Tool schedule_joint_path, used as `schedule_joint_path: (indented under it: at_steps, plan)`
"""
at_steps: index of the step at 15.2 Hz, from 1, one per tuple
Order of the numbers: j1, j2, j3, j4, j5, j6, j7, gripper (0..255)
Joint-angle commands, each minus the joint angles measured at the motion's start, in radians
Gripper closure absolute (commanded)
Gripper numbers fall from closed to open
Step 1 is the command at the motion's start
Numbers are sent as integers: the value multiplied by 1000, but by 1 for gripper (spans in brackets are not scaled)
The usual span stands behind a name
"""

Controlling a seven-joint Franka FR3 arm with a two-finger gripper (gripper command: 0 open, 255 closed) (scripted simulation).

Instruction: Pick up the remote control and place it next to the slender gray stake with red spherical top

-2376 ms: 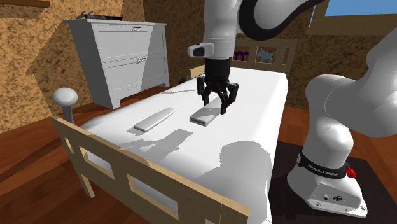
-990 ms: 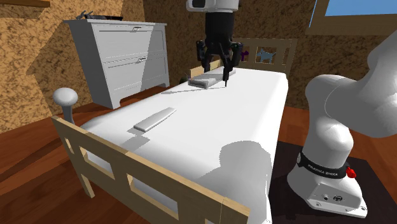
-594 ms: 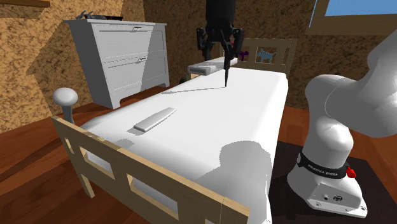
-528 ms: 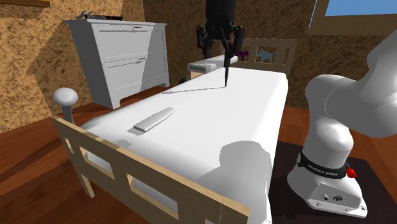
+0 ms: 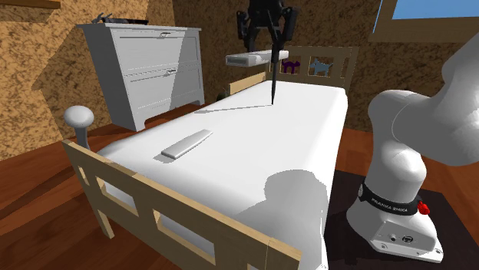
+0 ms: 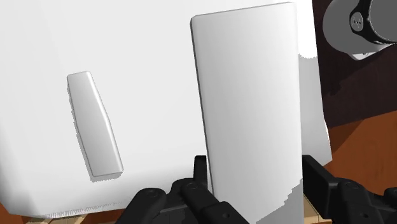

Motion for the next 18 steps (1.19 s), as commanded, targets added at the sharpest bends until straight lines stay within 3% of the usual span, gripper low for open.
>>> schedule_joint_path:
  at_steps: [1, 14, 18]
  plan:
    - [2, 7, 3, 34, 3, -27, 1, 255]
    - [8, 72, 9, 253, 13, -181, -8, 255]
    - [-15, 72, -71, 264, -28, -183, -108, 255]
